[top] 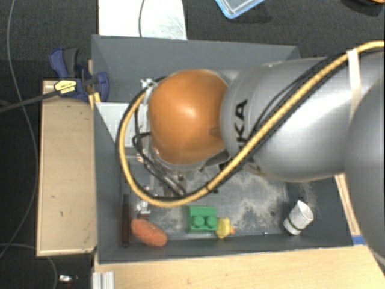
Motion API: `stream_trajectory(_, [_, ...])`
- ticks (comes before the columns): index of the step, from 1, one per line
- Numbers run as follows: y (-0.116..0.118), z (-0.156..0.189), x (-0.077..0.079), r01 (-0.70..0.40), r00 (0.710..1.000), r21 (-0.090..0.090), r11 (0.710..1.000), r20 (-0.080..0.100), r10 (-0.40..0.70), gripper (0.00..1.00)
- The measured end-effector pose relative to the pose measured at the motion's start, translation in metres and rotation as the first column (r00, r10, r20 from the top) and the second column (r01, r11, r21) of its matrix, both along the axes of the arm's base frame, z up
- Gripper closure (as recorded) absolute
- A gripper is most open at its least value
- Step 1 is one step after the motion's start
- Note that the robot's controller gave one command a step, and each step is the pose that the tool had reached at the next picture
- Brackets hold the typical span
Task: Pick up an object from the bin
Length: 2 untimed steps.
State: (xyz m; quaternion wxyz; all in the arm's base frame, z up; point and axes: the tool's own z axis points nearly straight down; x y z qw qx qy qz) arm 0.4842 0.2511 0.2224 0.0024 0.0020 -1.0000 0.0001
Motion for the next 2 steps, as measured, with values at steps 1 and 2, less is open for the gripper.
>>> stream_trajectory(1, [-0.001, 0.003, 0.002, 0.006, 1.000, 0.002, 1.000, 0.006, -0.006, 0.00])
stream_trajectory(2, [-0.003, -0.102, -0.003, -0.148, 0.989, 0.003, 0.989, 0.012, 0.148, 0.00])
